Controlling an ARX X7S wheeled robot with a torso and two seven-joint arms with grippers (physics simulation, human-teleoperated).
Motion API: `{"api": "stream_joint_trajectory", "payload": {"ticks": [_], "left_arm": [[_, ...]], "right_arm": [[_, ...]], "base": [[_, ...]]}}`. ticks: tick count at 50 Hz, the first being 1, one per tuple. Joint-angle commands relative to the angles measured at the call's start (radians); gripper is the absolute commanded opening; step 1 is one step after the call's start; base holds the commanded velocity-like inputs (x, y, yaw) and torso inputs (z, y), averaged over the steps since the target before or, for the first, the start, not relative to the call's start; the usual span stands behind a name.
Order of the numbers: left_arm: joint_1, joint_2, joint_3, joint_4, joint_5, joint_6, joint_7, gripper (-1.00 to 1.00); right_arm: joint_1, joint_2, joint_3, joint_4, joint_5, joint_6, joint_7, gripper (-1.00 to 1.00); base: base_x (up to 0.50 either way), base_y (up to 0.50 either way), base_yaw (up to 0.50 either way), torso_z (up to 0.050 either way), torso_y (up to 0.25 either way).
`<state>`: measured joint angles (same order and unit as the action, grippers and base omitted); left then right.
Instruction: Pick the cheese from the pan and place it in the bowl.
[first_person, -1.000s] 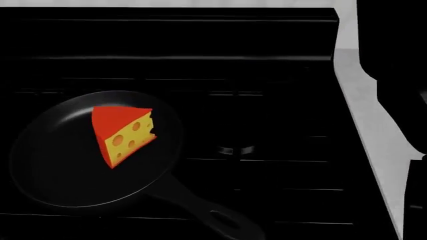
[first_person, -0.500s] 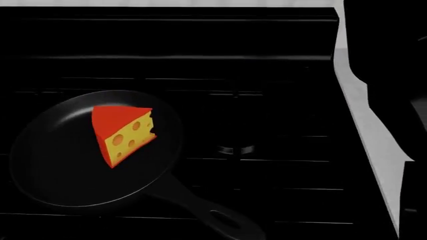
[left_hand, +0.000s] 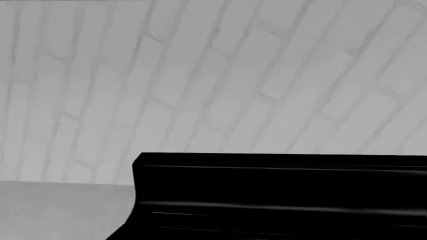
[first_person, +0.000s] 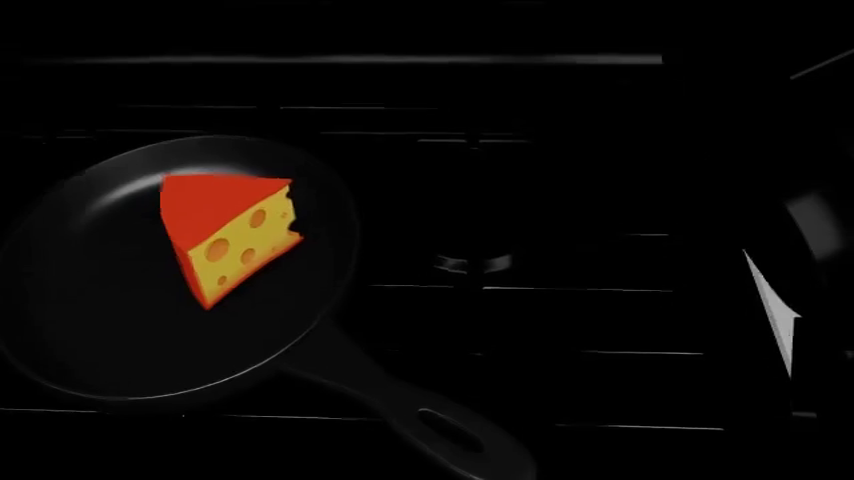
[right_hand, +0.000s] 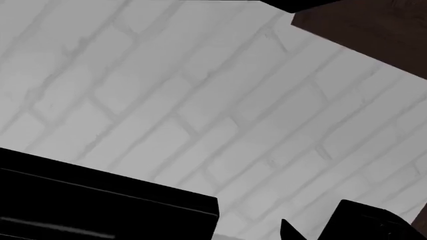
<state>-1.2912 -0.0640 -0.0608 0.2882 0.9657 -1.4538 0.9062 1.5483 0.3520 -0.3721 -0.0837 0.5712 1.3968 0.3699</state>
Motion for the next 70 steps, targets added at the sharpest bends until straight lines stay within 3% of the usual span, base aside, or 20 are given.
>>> {"api": "stream_joint_trajectory", "payload": {"ticks": [1, 15, 25, 33, 37, 46, 70], "left_arm": [[0.023, 0.017, -0.023, 0.033, -0.006, -0.008, 0.012, 1.0], [0.036, 0.018, -0.055, 0.039, -0.03, -0.009, -0.004, 1.0], [0.059, 0.012, -0.101, 0.031, -0.056, 0.015, -0.039, 1.0], [0.06, -0.008, -0.081, 0.051, -0.031, -0.019, -0.035, 1.0], [0.066, -0.028, -0.076, 0.076, -0.008, -0.047, -0.017, 1.0], [0.078, -0.054, -0.081, 0.082, 0.013, -0.047, -0.005, 1.0], [0.115, -0.061, -0.145, 0.068, 0.03, -0.001, -0.058, 1.0]], "right_arm": [[0.0, -0.017, -0.006, 0.0, -0.01, -0.012, -0.034, 1.0], [0.064, -0.012, -0.078, 0.052, -0.005, -0.04, -0.098, 1.0], [0.284, -0.047, -0.46, 0.386, -0.068, -0.29, -0.55, 1.0], [0.359, -0.134, -0.667, 0.618, -0.131, -0.466, -0.837, 1.0], [0.354, -0.158, -0.78, 0.63, -0.166, -0.526, -0.953, 1.0], [0.382, -0.209, -0.813, 0.689, -0.175, -0.734, -1.103, 1.0], [0.314, -0.194, -0.883, 0.678, -0.182, -1.079, -1.36, 1.0]], "base": [[0.0, 0.0, 0.0, 0.0, -0.209], [0.0, 0.0, 0.0, 0.0, -0.022], [0.0, 0.0, 0.0, 0.0, 0.0], [0.0, 0.0, 0.0, 0.0, 0.0], [0.0, 0.0, 0.0, 0.0, 0.0], [0.0, 0.0, 0.0, 0.0, 0.0], [0.0, 0.0, 0.0, 0.0, 0.0]]}}
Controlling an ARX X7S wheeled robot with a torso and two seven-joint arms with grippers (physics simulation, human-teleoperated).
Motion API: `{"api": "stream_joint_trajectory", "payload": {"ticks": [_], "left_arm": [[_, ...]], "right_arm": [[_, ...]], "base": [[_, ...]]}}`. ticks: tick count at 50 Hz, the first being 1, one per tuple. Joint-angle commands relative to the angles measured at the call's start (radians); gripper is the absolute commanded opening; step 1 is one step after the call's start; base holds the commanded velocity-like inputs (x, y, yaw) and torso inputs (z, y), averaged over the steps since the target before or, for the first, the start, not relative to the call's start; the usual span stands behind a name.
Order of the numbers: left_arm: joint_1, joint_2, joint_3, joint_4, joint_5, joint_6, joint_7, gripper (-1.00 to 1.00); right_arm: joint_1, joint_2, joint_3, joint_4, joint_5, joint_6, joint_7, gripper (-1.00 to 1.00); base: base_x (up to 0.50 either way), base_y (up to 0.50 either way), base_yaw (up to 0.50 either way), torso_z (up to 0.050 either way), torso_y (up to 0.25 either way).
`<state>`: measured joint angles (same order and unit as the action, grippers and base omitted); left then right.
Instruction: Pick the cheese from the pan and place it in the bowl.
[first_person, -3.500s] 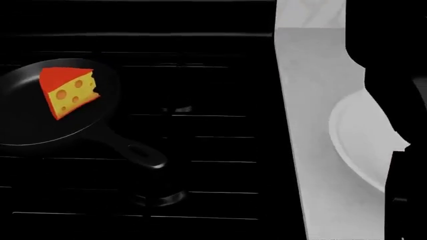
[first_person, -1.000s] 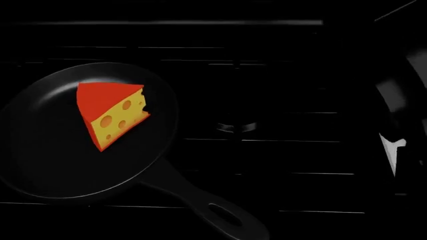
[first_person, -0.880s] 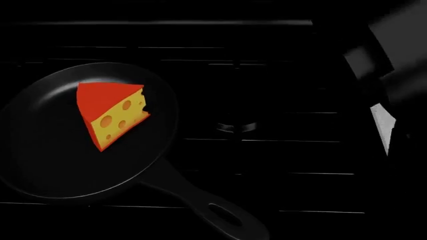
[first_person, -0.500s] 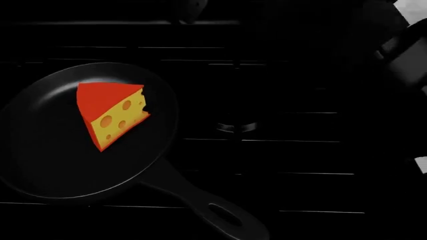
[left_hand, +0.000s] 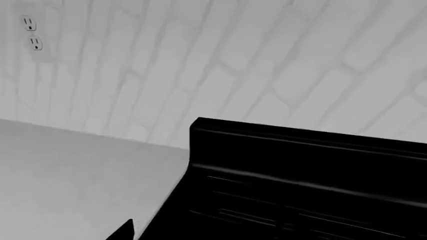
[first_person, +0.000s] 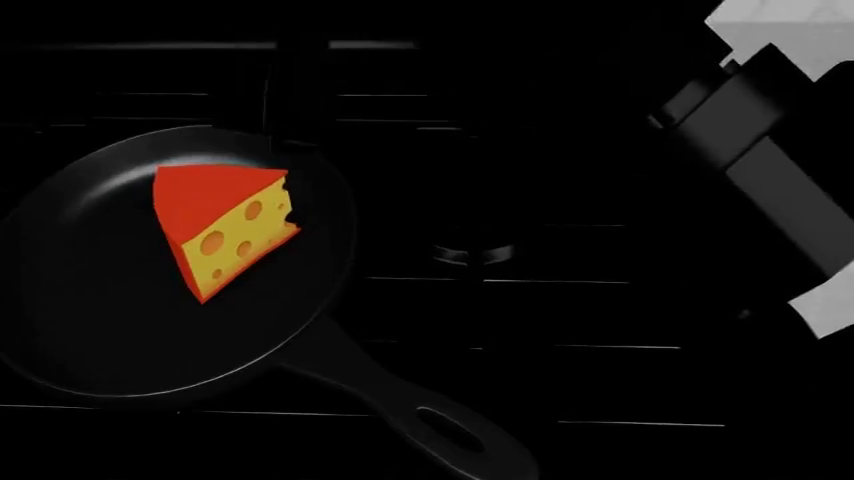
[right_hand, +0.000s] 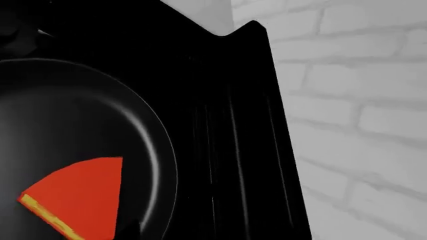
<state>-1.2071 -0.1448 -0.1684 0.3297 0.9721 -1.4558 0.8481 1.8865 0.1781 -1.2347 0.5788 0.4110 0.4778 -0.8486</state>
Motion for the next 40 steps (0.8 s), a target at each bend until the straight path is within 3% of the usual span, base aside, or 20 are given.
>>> {"api": "stream_joint_trajectory", "payload": {"ticks": [1, 40], "left_arm": [[0.03, 0.021, -0.041, 0.024, 0.024, 0.002, -0.004, 1.0], [0.046, 0.067, -0.103, -0.029, -0.026, 0.076, -0.128, 1.0]], "right_arm": [[-0.025, -0.019, -0.022, 0.012, -0.021, -0.165, -0.147, 1.0], [-0.053, 0.05, -0.144, -0.158, -0.067, -0.165, -0.244, 1.0]], "base": [[0.0, 0.0, 0.0, 0.0, 0.0], [0.0, 0.0, 0.0, 0.0, 0.0]]}}
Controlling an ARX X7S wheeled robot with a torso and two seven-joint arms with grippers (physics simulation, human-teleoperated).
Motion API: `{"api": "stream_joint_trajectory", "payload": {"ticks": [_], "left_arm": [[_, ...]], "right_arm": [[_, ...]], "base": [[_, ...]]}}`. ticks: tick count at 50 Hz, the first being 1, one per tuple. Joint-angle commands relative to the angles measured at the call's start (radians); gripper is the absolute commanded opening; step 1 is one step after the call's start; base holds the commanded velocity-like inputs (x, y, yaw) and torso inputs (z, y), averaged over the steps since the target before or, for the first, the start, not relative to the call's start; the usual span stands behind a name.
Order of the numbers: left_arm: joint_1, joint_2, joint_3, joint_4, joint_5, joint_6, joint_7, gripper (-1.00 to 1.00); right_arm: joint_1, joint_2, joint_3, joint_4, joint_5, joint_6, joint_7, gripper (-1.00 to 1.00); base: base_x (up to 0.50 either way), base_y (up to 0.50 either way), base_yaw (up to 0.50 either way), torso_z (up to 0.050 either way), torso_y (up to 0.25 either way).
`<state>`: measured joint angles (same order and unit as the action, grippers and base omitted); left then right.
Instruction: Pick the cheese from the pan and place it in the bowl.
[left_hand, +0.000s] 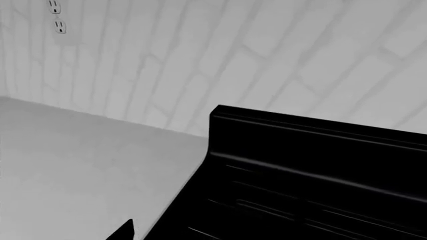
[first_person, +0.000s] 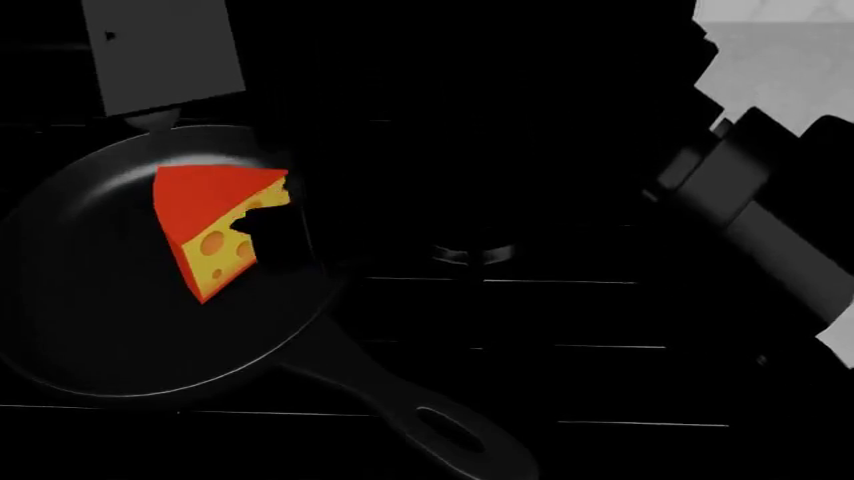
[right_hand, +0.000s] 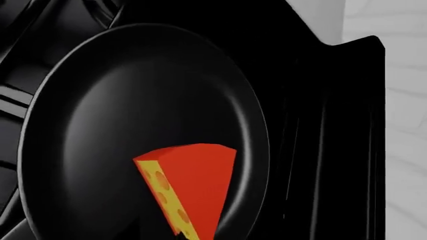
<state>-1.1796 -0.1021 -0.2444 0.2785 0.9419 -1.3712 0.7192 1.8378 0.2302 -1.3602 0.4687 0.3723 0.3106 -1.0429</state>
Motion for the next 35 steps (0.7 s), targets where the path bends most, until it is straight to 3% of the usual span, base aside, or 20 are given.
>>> {"api": "stream_joint_trajectory", "payload": {"ticks": [1, 35], "left_arm": [[0.019, 0.023, -0.027, 0.025, 0.007, -0.012, 0.001, 1.0], [0.058, 0.009, -0.065, 0.011, -0.03, 0.02, -0.053, 1.0]], "right_arm": [[-0.006, 0.002, -0.015, -0.061, -0.02, 0.007, -0.052, 1.0], [-0.053, -0.127, -0.029, 0.258, -0.062, -0.2, -0.087, 1.0]], "base": [[0.0, 0.0, 0.0, 0.0, 0.0], [0.0, 0.0, 0.0, 0.0, 0.0]]}}
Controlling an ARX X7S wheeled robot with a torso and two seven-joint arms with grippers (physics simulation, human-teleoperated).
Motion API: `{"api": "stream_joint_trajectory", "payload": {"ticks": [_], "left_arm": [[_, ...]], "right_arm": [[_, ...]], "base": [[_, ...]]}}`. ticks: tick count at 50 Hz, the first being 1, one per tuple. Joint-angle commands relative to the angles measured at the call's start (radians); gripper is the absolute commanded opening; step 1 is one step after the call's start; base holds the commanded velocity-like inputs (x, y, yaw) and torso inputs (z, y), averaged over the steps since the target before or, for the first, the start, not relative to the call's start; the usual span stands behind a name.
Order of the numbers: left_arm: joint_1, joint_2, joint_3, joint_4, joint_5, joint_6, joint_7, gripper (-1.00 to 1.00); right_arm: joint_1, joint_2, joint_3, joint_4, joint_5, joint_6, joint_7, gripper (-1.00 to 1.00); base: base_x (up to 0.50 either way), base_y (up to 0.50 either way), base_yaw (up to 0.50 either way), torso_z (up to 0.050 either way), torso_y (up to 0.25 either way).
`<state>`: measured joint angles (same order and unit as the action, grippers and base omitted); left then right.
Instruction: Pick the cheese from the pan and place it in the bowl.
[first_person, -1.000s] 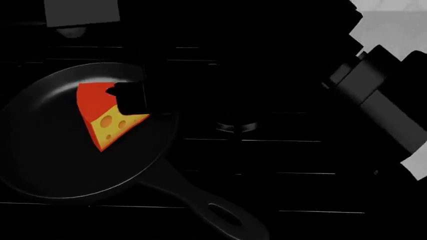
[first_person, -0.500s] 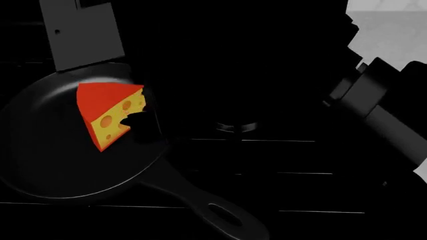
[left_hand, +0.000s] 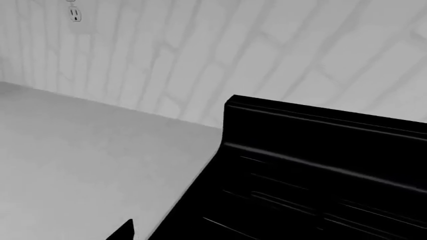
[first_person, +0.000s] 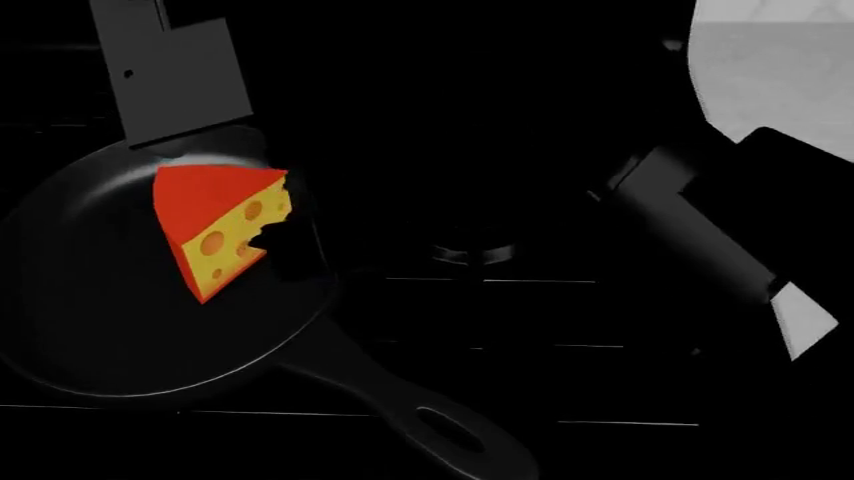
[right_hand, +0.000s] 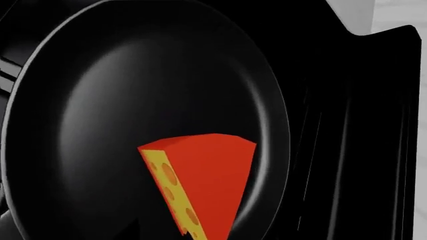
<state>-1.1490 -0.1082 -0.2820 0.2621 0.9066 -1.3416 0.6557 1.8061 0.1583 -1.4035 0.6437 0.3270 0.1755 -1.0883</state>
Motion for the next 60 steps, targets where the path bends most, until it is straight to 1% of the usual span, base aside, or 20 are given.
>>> {"api": "stream_joint_trajectory", "payload": {"ticks": [1, 12, 25, 43, 60], "left_arm": [[0.028, 0.016, -0.028, 0.028, 0.004, -0.008, 0.008, 1.0], [0.047, 0.015, -0.052, 0.019, -0.016, 0.01, -0.013, 1.0], [0.053, 0.014, -0.058, 0.017, -0.027, 0.013, -0.025, 1.0], [0.086, 0.002, -0.097, 0.016, -0.055, 0.038, -0.044, 1.0], [0.101, 0.02, -0.119, -0.024, -0.093, 0.081, -0.092, 1.0]], "right_arm": [[-0.022, -0.058, 0.013, 0.091, -0.018, -0.068, -0.042, 1.0], [-0.053, -0.116, 0.015, 0.217, -0.015, -0.14, -0.06, 1.0], [-0.076, -0.155, -0.005, 0.3, -0.018, -0.179, -0.065, 1.0], [-0.061, -0.158, -0.124, 0.307, 0.09, -0.203, -0.021, 1.0], [-0.085, -0.158, -0.133, 0.353, 0.099, -0.232, -0.015, 1.0]], "base": [[0.0, 0.0, 0.0, 0.0, 0.0], [0.0, 0.0, 0.0, 0.0, 0.0], [0.0, 0.0, 0.0, 0.0, 0.0], [0.0, 0.0, 0.0, 0.0, 0.0], [0.0, 0.0, 0.0, 0.0, 0.0]]}}
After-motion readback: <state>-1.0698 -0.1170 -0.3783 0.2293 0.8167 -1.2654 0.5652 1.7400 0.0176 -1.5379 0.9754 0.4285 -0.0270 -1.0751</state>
